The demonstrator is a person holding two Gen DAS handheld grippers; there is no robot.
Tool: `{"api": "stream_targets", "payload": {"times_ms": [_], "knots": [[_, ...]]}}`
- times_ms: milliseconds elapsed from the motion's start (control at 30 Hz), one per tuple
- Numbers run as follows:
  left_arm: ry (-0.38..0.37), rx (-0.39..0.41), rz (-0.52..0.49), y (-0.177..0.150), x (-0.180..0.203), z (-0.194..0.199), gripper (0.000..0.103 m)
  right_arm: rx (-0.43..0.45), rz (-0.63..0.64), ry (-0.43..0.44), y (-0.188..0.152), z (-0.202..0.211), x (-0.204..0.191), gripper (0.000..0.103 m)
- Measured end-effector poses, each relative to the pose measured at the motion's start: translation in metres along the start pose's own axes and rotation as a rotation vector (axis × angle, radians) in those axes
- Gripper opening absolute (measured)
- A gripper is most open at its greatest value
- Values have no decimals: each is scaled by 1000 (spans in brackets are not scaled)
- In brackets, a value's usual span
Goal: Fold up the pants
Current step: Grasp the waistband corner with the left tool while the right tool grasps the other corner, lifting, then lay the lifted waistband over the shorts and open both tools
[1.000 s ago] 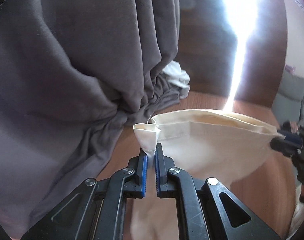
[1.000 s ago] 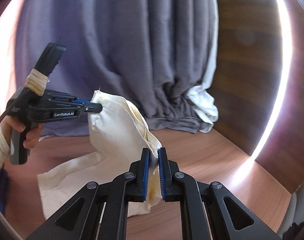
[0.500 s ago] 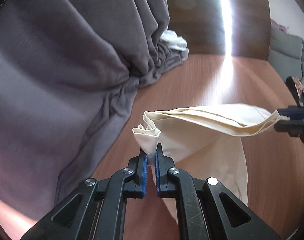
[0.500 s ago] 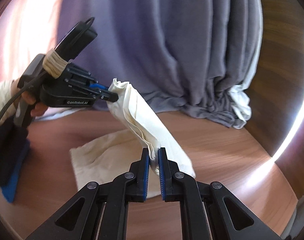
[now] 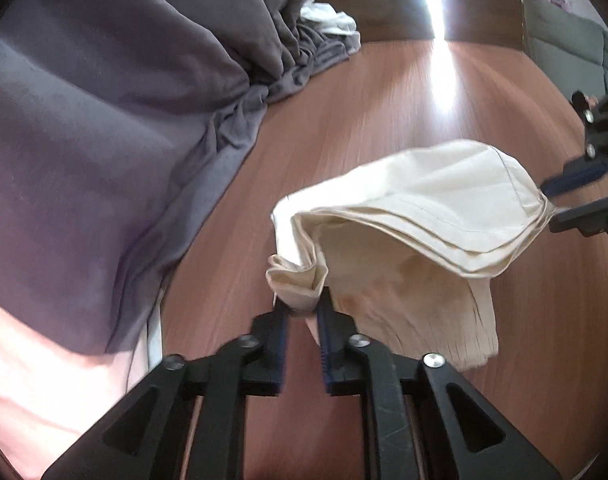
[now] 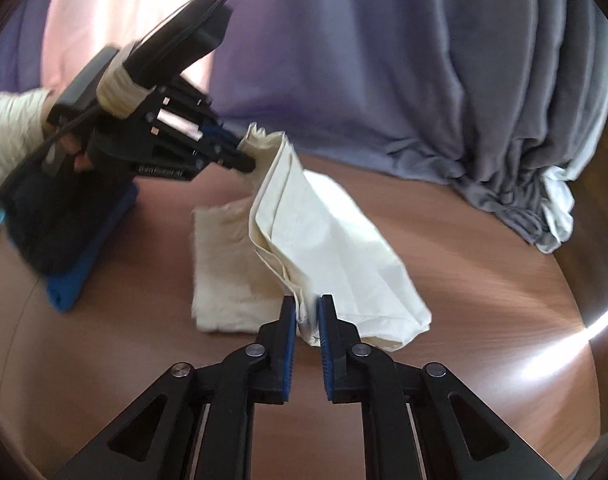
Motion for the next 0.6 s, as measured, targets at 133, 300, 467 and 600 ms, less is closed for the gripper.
{"api": "stream_targets", "payload": {"times_ms": [133,300,467,600], "knots": [[40,-23,-10,-14,7,16,38,3,62,40,-1,9,-13,36],[101,-15,128,-21,3,43,48,42,109,61,2,21,-16,39],[86,27,531,-38,-11,62,48,15,30,80,-3,17,-3,41],[92,86,801,-55,-3,68,48,-26,-109,128,-11,6,20,41]]}}
Point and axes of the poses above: each gripper's, at about its wrist camera, not at the fingertips, and z roughly against the way its jaws point, x to its right, y to its top, the point moved 5 cm from there along -z, roughly the way its jaws point, and after that the axes turned 10 degrees about z, right-handed, at the moved point
